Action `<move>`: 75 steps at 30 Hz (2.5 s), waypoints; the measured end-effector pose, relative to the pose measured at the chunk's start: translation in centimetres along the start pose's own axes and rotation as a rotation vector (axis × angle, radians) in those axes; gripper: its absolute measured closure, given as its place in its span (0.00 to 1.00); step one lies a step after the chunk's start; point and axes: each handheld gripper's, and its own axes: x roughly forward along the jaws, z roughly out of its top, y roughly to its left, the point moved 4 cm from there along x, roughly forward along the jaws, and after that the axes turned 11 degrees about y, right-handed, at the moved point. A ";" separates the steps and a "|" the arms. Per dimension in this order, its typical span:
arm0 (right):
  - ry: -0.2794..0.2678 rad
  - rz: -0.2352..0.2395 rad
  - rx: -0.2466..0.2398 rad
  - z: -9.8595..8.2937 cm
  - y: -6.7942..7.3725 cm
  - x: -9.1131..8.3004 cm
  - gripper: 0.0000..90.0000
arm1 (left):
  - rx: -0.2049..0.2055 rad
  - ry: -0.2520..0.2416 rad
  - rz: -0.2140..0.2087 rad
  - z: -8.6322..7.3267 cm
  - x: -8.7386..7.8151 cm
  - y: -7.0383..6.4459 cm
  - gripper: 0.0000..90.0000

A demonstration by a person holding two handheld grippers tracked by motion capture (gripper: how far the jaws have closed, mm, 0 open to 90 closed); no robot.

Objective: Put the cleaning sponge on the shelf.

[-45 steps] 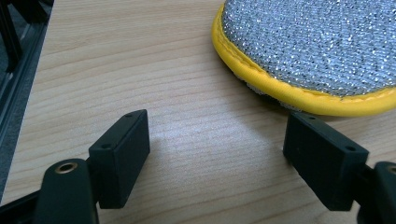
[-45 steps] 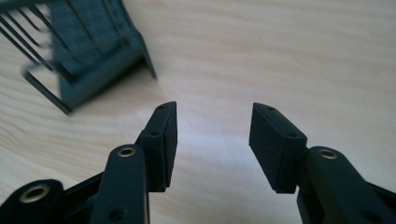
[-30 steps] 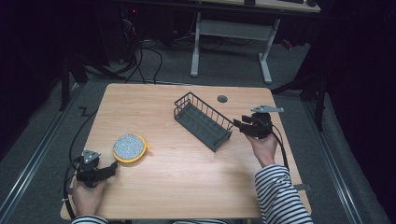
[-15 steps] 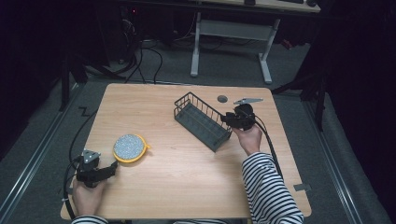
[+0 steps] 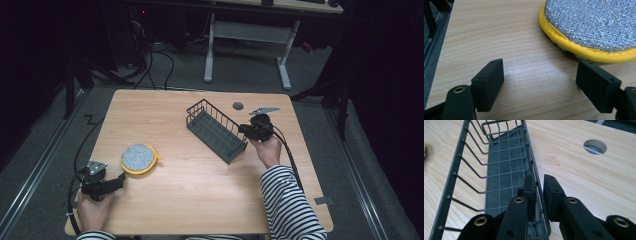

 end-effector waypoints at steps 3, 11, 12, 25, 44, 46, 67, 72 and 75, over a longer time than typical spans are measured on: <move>0.001 0.011 -0.009 -0.2 0.2 -0.1 0.92 | 0.000 0.000 0.001 0.0 0.0 0.0 0.26; 0.012 0.009 -0.051 -0.7 1.4 -0.5 0.94 | 0.000 0.000 -0.002 0.0 0.0 0.0 0.25; 0.018 -0.004 -0.060 -0.9 1.7 -0.6 0.94 | 0.000 0.000 -0.003 0.0 0.0 0.0 0.25; 0.012 -0.019 -0.029 -3.5 3.5 -1.8 0.94 | 0.003 0.001 0.001 0.0 0.0 0.0 0.25; -0.026 -0.026 0.055 -6.5 4.6 -3.8 0.65 | -0.012 -0.005 -0.012 0.0 0.0 0.1 0.26; -0.058 -0.018 0.072 -6.6 4.2 -4.6 0.58 | -0.009 -0.003 -0.015 0.0 0.0 0.1 0.25; -0.031 -0.239 0.249 -17.4 -3.5 -4.6 0.45 | 0.015 0.009 -0.083 -0.1 -0.2 0.4 0.19; -0.006 -0.280 0.240 -18.8 -3.8 -3.8 0.41 | -0.019 0.014 -0.124 -0.3 -1.0 1.0 0.27; -0.003 -0.283 0.235 -18.8 -3.9 -3.8 0.41 | -0.037 -0.003 -0.132 -0.2 -2.0 1.3 0.27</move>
